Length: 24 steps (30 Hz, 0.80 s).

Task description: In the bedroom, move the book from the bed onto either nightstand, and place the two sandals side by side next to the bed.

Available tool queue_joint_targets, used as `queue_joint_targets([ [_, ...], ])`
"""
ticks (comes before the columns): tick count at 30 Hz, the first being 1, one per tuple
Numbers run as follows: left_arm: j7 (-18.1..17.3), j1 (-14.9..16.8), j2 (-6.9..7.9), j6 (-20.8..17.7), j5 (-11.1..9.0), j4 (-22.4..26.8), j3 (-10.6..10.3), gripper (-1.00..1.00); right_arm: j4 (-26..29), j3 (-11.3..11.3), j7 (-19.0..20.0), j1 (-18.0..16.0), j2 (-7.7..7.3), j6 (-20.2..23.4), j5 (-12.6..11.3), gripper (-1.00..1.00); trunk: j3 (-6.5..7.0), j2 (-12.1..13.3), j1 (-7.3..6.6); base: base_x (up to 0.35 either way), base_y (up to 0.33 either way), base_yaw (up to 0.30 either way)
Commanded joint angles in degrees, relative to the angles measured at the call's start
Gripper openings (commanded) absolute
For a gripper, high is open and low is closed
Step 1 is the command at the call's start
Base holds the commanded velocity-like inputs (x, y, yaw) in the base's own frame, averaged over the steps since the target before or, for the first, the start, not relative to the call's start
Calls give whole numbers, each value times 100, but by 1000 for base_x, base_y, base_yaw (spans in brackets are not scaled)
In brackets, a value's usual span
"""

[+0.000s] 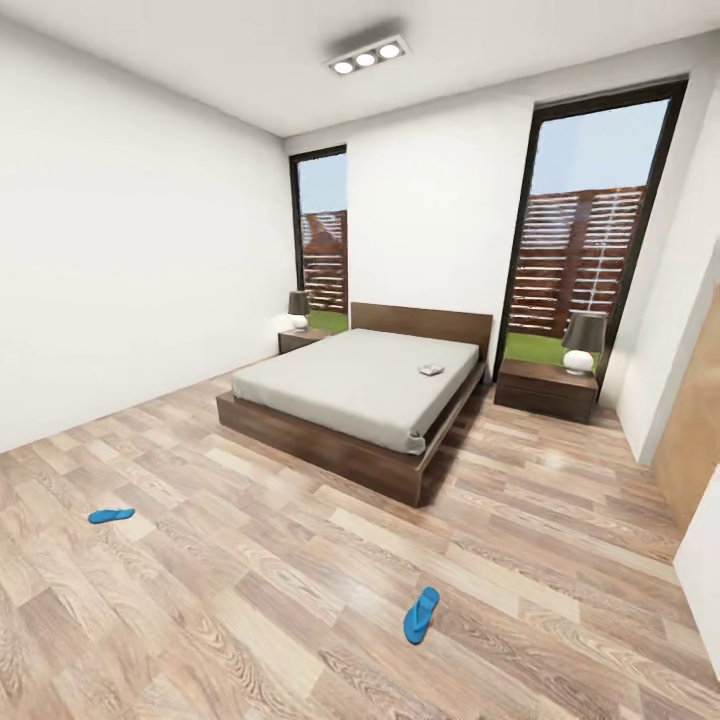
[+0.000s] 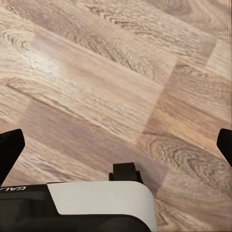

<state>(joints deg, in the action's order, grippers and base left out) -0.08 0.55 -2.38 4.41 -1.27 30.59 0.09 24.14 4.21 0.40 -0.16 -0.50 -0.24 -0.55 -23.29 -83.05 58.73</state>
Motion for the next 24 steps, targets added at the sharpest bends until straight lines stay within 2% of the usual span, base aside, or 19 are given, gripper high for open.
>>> queue_joint_targets([
  [1,-1,4,0,17,-13,-1,0,100,3,13,4,-2,2,-2,-6,100,-6,-3,0,0,0,-300],
  [24,-1,0,-7,18,-14,-9,0,100,3,9,4,-2,22,-8,-6,100,-6,-3,0,0,0,-300],
])
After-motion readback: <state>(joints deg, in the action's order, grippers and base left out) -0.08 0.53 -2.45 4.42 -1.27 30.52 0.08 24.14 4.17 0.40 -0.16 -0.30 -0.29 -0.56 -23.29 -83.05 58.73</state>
